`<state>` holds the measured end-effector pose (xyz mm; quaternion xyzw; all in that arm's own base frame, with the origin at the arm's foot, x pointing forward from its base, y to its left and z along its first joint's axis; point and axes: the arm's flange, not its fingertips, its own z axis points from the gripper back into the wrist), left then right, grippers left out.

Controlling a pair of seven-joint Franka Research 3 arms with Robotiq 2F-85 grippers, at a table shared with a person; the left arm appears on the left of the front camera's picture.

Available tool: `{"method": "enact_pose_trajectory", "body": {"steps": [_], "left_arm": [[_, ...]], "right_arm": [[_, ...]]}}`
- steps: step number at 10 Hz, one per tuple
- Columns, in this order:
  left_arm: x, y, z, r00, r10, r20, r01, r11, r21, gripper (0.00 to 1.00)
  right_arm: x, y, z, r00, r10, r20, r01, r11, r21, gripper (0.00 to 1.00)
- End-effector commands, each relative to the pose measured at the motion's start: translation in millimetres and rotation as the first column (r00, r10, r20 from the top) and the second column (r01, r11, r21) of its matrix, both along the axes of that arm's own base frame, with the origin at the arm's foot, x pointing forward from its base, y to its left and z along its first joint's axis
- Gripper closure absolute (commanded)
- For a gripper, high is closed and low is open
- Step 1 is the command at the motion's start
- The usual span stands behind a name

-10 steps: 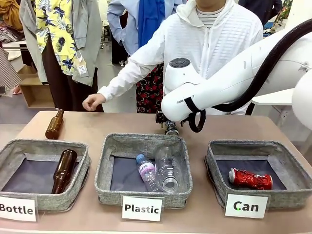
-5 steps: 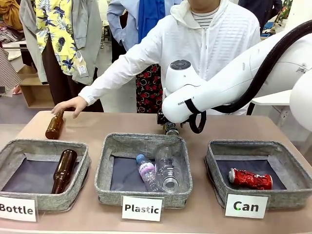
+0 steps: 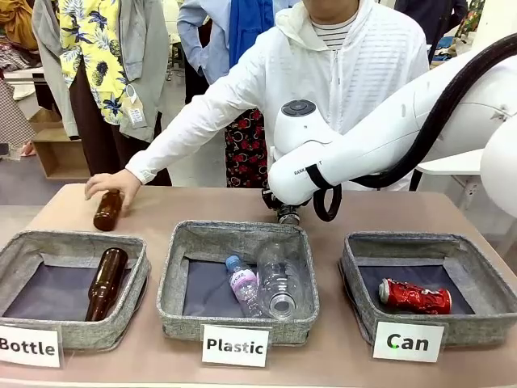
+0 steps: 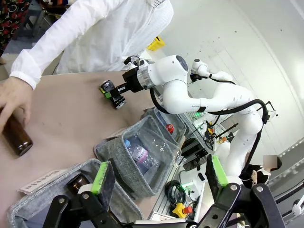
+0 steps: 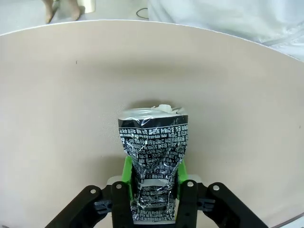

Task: Sort the can waste into the basket.
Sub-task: Pick up the can waste from the table and place it in the right Fabric basket.

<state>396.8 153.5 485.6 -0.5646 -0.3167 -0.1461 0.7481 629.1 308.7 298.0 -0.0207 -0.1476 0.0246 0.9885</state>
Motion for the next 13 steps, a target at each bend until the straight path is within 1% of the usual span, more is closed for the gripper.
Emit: {"method": "enact_pose_trajectory", "body": {"steps": [1, 3, 4, 5, 6, 7, 8, 9, 10, 11, 12, 13], "left_arm": [[-2.5, 0.5, 2.5, 1.000, -0.010, 0.002, 0.010, 1.000, 0.000, 0.00], [0.0, 0.0, 0.0, 1.000, 0.000, 0.000, 0.000, 1.000, 0.000, 0.00], [0.0, 0.0, 0.0, 1.000, 0.000, 0.000, 0.000, 1.000, 0.000, 0.00], [0.0, 0.0, 0.0, 1.000, 0.000, 0.000, 0.000, 1.000, 0.000, 0.00], [0.0, 0.0, 0.0, 1.000, 0.000, 0.000, 0.000, 1.000, 0.000, 0.00], [0.0, 0.0, 0.0, 1.000, 0.000, 0.000, 0.000, 1.000, 0.000, 0.00], [0.0, 0.0, 0.0, 1.000, 0.000, 0.000, 0.000, 1.000, 0.000, 0.00], [0.0, 0.0, 0.0, 1.000, 0.000, 0.000, 0.000, 1.000, 0.000, 0.00], [0.0, 0.0, 0.0, 1.000, 0.000, 0.000, 0.000, 1.000, 0.000, 0.00], [0.0, 0.0, 0.0, 1.000, 0.000, 0.000, 0.000, 1.000, 0.000, 0.00], [0.0, 0.0, 0.0, 1.000, 0.000, 0.000, 0.000, 1.000, 0.000, 0.00], [0.0, 0.0, 0.0, 1.000, 0.000, 0.000, 0.000, 1.000, 0.000, 0.00]], "right_arm": [[-3.6, -3.1, 0.9, 1.000, 0.018, -0.010, -0.018, 1.000, -0.002, 1.00], [-4.5, -2.8, 2.4, 1.000, 0.024, -0.012, -0.024, 1.000, -0.004, 1.00], [-11.1, -4.8, 13.1, 1.000, 0.031, -0.005, -0.031, 1.000, -0.003, 1.00], [-25.5, -10.5, 33.2, 0.998, 0.068, 0.000, -0.068, 0.998, 0.006, 1.00], [-48.9, -22.2, 60.9, 0.992, 0.124, 0.002, -0.124, 0.992, 0.009, 1.00], [-74.2, -40.3, 89.2, 0.985, 0.170, 0.033, -0.170, 0.985, -0.010, 1.00], [-99.8, -65.7, 114.1, 0.962, 0.274, 0.015, -0.274, 0.962, -0.007, 1.00], [-120.5, -91.1, 128.4, 0.916, 0.400, -0.027, -0.400, 0.917, -0.002, 0.71], [-142.1, -114.6, 140.4, 0.844, 0.533, -0.069, -0.532, 0.846, 0.022, 0.71], [-164.0, -136.5, 147.9, 0.761, 0.639, -0.116, -0.639, 0.768, 0.042, 0.71], [-187.9, -158.3, 150.6, 0.636, 0.755, -0.158, -0.753, 0.652, 0.083, 0.71], [-203.4, -176.7, 145.8, 0.546, 0.812, -0.206, -0.819, 0.569, 0.070, 0.71]]}}
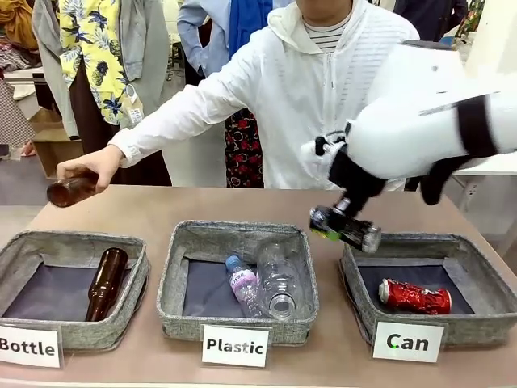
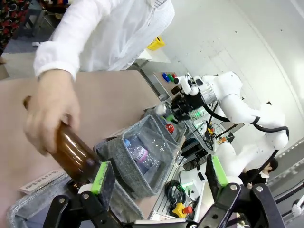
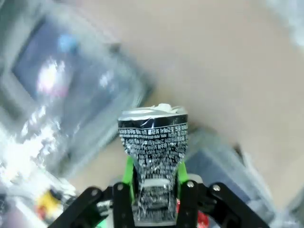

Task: Sort the can waste into the basket.
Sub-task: Pick up the can waste from the table and place it in the right Fabric basket.

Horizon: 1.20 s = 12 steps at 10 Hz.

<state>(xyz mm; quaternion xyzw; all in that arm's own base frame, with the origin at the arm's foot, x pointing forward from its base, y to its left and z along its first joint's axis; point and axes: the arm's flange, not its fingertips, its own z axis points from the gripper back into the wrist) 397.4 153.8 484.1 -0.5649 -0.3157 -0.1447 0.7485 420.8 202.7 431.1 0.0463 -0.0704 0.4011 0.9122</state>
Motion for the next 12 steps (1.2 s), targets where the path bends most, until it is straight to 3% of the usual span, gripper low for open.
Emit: {"method": "enact_pose_trajectory", "body": {"steps": [1, 4, 6, 7, 8, 10, 12], "left_arm": [[-0.5, -0.3, 1.5, 1.000, -0.001, 0.003, 0.001, 1.000, 0.001, 0.00], [-0.1, 0.1, 0.0, 1.000, 0.000, 0.000, 0.000, 1.000, 0.000, 0.00], [-56.4, 83.7, 54.7, 0.983, 0.138, 0.123, -0.123, 0.985, -0.123, 0.00], [-70.8, 107.3, 62.8, 0.971, 0.175, 0.161, -0.149, 0.975, -0.164, 0.00], [-77.8, 120.5, 61.5, 0.964, 0.214, 0.161, -0.182, 0.965, -0.189, 0.00], [-74.2, 116.9, 51.5, 0.969, 0.204, 0.138, -0.174, 0.964, -0.204, 0.00], [-67.9, 111.6, 49.6, 0.975, 0.185, 0.125, -0.160, 0.969, -0.186, 0.00]], "right_arm": [[-2.8, -87.5, 5.1, 0.964, 0.259, -0.060, -0.262, 0.964, -0.053, 0.71], [-14.0, -127.7, -9.0, 0.933, 0.359, -0.014, -0.357, 0.932, 0.059, 0.71], [-7.7, -134.9, -14.9, 0.941, 0.339, -0.024, -0.335, 0.938, 0.089, 0.71], [-2.9, -136.8, -18.2, 0.944, 0.330, -0.028, -0.326, 0.941, 0.096, 0.71], [-0.3, -141.0, -21.0, 0.939, 0.344, -0.028, -0.339, 0.935, 0.104, 0.71], [-1.1, -149.1, -23.7, 0.918, 0.395, -0.002, -0.393, 0.912, 0.116, 0.71], [-2.0, -148.6, -23.8, 0.920, 0.391, -0.014, -0.388, 0.916, 0.104, 0.71]]}}
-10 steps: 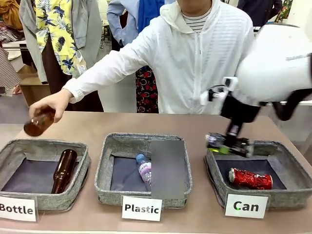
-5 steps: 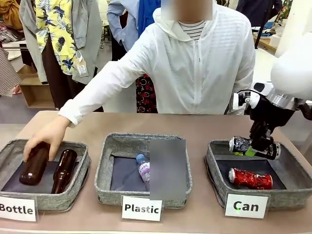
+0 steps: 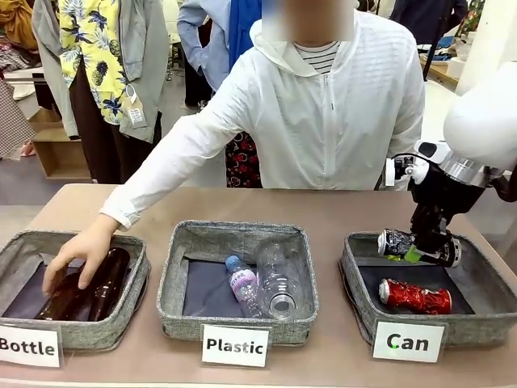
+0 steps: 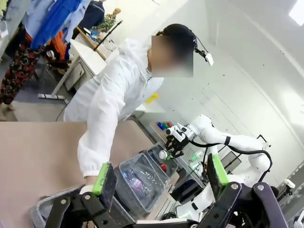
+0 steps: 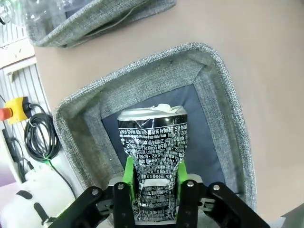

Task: Sort the can waste into the basket.
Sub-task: Pick up the can waste from the table and place it in the right Fabric basket.

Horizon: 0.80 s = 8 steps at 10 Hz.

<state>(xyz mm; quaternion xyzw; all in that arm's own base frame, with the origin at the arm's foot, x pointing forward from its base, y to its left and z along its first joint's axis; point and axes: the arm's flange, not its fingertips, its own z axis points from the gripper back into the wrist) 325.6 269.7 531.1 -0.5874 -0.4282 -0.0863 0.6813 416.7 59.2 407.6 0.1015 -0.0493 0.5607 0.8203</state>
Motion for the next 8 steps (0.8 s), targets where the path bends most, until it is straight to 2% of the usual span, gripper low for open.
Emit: {"method": "enact_pose_trajectory", "body": {"steps": [1, 4, 5, 6, 7, 8], "left_arm": [[3.5, -5.3, 1.4, 1.000, -0.012, 0.005, 0.012, 1.000, 0.004, 0.00], [9.0, -9.0, -2.6, 0.999, -0.030, -0.013, 0.030, 0.999, 0.023, 0.00], [12.6, -17.4, -4.8, 0.998, -0.052, -0.027, 0.053, 0.998, 0.040, 0.00], [19.4, -30.5, -6.5, 0.994, -0.098, -0.040, 0.100, 0.993, 0.059, 0.00], [29.3, -51.3, -10.5, 0.985, -0.159, -0.071, 0.164, 0.983, 0.081, 0.00], [42.4, -83.2, -18.4, 0.961, -0.246, -0.122, 0.260, 0.960, 0.108, 0.00]], "right_arm": [[1.1, -4.8, -1.7, 0.999, 0.032, 0.025, -0.033, 0.999, 0.020, 0.01], [2.6, -3.8, -1.4, 0.999, 0.031, 0.008, -0.031, 0.999, 0.005, 0.00], [2.8, -3.8, 0.2, 1.000, 0.007, 0.006, -0.007, 1.000, 0.018, 0.00], [3.4, -4.1, 4.3, 0.997, -0.071, -0.015, 0.072, 0.995, 0.075, 0.00], [3.4, -6.2, 12.3, 0.972, -0.210, -0.103, 0.226, 0.958, 0.179, 0.00], [0.2, -12.0, 24.0, 0.906, -0.298, -0.301, 0.392, 0.859, 0.328, 0.00]]}}
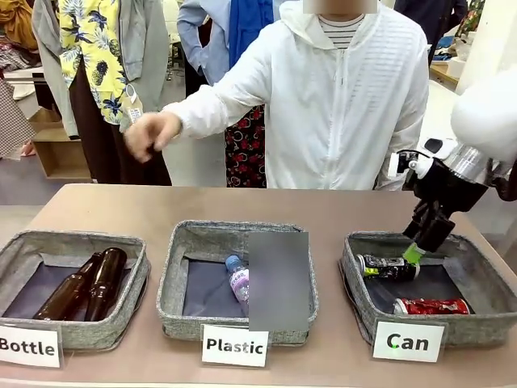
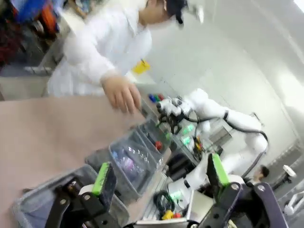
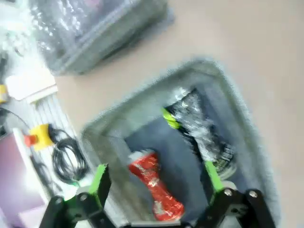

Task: Sort the can waste into the basket.
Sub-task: Pick up the can waste from the table and place it in the right Fabric basket.

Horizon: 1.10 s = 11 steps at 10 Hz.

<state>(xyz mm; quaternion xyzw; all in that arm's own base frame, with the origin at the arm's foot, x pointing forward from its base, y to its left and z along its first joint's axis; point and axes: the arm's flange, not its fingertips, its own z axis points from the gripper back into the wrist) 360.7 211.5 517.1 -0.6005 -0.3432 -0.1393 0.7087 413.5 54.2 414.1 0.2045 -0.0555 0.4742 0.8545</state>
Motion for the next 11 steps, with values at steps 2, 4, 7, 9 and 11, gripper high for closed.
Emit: {"method": "enact_pose_trajectory", "body": {"steps": [2, 4, 7, 9, 11], "left_arm": [[31.2, -115.2, -38.1, 0.943, -0.284, -0.175, 0.316, 0.928, 0.197, 0.00], [36.3, -174.2, -66.4, 0.876, -0.407, -0.259, 0.463, 0.860, 0.215, 0.00], [50.1, -183.1, -85.4, 0.927, -0.277, -0.253, 0.335, 0.916, 0.222, 0.00], [40.4, -205.3, -85.2, 0.861, -0.429, -0.272, 0.486, 0.852, 0.195, 0.00], [40.4, -205.3, -85.2, 0.861, -0.429, -0.272, 0.486, 0.852, 0.195, 0.00]], "right_arm": [[-6.7, -26.9, 37.3, 0.746, -0.291, -0.599, 0.612, 0.655, 0.444, 0.00], [-15.3, -45.1, 49.2, 0.489, -0.178, -0.854, 0.861, 0.256, 0.439, 0.00], [-30.2, -66.4, 43.2, 0.387, -0.056, -0.921, 0.920, -0.040, 0.389, 0.00], [-27.7, -63.8, 46.7, 0.737, -0.145, -0.660, 0.516, 0.752, 0.410, 0.00], [-27.7, -63.8, 46.7, 0.737, -0.145, -0.660, 0.516, 0.752, 0.410, 0.00]]}}
